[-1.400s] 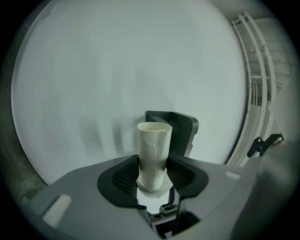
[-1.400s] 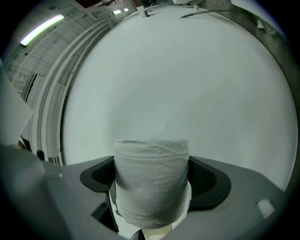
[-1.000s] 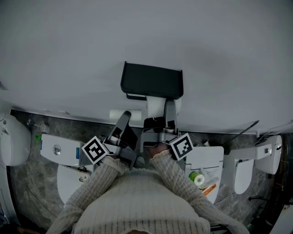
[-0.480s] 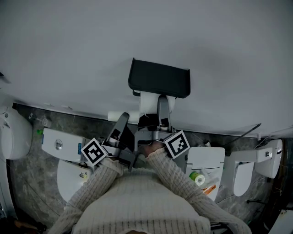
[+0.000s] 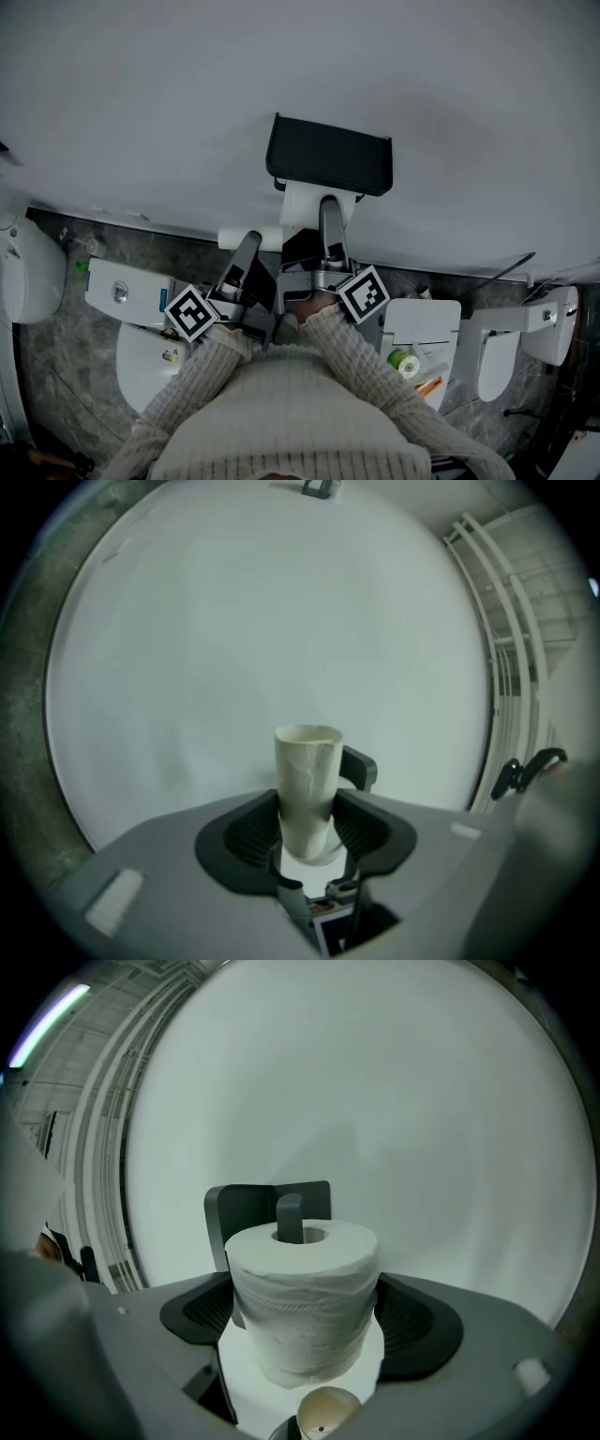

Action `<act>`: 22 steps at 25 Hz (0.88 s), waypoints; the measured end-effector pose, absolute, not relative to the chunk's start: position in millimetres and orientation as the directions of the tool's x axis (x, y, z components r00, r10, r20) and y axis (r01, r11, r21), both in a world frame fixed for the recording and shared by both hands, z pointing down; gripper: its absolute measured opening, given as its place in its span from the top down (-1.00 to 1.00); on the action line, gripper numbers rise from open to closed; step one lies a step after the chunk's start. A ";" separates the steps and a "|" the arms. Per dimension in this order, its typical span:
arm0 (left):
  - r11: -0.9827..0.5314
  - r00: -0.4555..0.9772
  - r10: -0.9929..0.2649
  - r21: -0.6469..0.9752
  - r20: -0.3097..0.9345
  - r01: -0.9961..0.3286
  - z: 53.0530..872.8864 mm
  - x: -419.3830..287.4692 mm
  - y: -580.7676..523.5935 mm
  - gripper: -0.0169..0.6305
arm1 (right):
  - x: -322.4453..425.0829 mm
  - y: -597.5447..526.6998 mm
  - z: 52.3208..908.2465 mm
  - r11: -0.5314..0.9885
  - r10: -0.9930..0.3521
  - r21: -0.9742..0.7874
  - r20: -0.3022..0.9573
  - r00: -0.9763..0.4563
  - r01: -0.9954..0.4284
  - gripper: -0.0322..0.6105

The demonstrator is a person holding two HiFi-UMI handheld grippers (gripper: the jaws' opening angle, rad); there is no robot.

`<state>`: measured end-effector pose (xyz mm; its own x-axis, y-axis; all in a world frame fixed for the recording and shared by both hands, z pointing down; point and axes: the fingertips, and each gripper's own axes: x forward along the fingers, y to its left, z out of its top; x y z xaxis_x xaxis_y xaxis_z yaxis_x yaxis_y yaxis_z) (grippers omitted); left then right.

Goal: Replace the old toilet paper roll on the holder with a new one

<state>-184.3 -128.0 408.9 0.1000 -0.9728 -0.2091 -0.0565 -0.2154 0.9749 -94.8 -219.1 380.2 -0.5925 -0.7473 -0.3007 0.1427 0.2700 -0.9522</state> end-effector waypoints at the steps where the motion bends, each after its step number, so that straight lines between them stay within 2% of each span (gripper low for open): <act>1: -0.215 0.101 -0.973 0.975 -0.208 -0.055 409.1 -184.3 -128.0 0.41 | -95.5 -218.0 380.1 0.272 -0.739 -0.951 -0.303 -0.601 0.146 -0.53; 10: -0.232 0.120 -0.967 0.971 -0.225 -0.054 408.5 -172.8 -117.1 0.41 | -84.7 -190.7 393.0 0.250 -0.687 -0.959 -0.274 -0.673 0.134 -0.53; 13: -0.234 0.138 -0.964 0.971 -0.226 -0.050 408.7 -169.6 -118.9 0.41 | -77.4 -186.7 403.0 0.239 -0.679 -0.964 -0.252 -0.690 0.116 -0.46; 17: -0.252 0.169 -0.956 0.967 -0.241 -0.041 406.8 -161.1 -119.7 0.41 | -63.5 -175.6 405.1 0.271 -0.653 -0.958 -0.253 -0.714 0.093 -0.03; 22: -0.317 0.213 -0.927 0.949 -0.310 0.002 391.2 -130.1 -111.7 0.41 | -37.5 -148.7 388.8 0.336 -0.594 -0.939 -0.274 -0.757 0.076 0.36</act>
<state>-130.1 -111.7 391.2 0.2130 -0.9267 -0.3097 0.0021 -0.3165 0.9486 -37.5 -148.7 388.8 -0.7568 -0.5935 -0.2737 0.0757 0.3363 -0.9387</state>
